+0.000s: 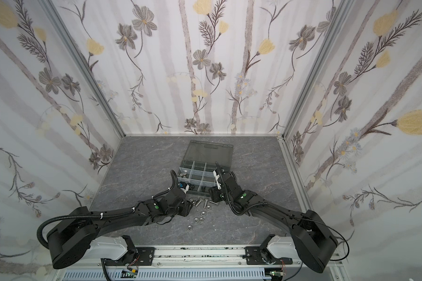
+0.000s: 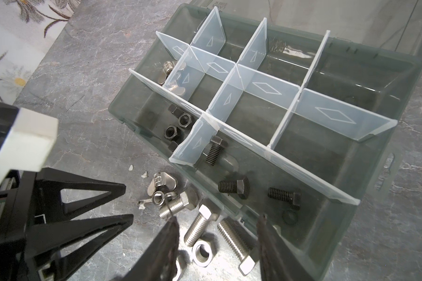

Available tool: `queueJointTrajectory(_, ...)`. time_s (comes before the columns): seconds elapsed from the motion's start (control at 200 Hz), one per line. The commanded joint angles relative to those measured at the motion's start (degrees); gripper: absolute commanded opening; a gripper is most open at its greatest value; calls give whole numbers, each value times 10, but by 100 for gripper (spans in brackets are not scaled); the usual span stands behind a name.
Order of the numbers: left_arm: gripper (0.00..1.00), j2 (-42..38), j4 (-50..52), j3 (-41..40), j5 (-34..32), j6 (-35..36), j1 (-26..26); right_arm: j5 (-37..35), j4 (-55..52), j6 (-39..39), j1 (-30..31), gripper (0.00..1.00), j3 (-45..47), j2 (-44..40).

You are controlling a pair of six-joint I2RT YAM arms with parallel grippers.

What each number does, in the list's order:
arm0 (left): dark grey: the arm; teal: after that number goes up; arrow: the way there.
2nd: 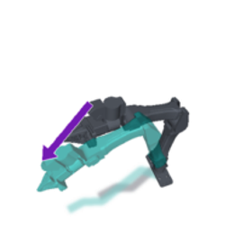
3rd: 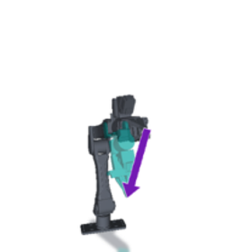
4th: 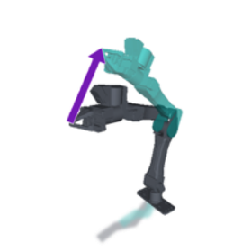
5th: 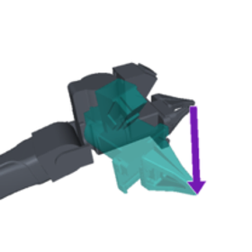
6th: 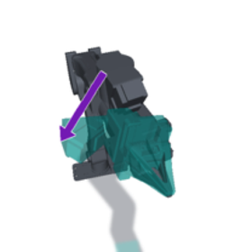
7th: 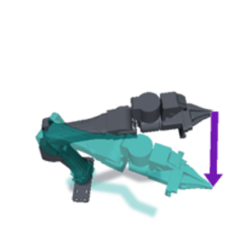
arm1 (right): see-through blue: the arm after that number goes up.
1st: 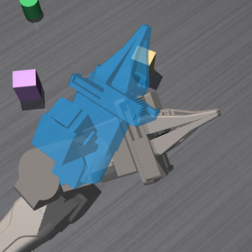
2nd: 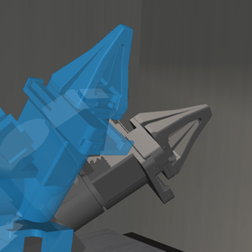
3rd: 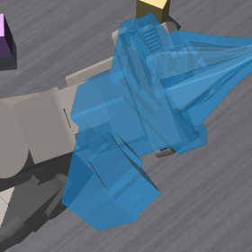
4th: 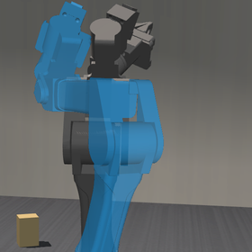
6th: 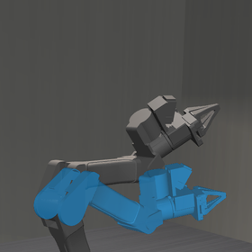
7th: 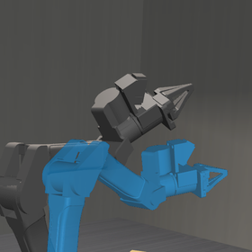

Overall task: Sort the screws and nuts into containers
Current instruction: Pick up the nut at the center of the table.

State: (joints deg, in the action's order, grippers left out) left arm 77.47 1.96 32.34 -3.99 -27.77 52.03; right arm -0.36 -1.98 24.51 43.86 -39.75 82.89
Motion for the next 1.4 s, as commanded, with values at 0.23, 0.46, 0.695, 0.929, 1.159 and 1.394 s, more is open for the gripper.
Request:
queueJointTrajectory(0.23, 40, 52, -9, 30, 6, 37, 1, 4, 19, 3, 0, 51, -2, -9)
queueJointTrajectory(0.46, 33, 72, -11, 38, 12, 53, 0, 1, 27, 21, 0, 51, 15, -22)
queueJointTrajectory(0.695, 23, 92, -11, 50, 16, 59, 1, -10, 11, 19, 0, 51, 14, -35)
queueJointTrajectory(0.929, 13, 93, -11, 47, 25, 52, 4, -16, 5, 19, 0, 51, 22, -50)
queueJointTrajectory(1.159, 1, 85, -11, 41, 32, 43, 10, -23, -3, 15, -3, 52, 25, -64)
queueJointTrajectory(1.394, 0, 56, -10, 34, 45, 25, 14, -27, -7, 13, -7, 52, 32, -79)
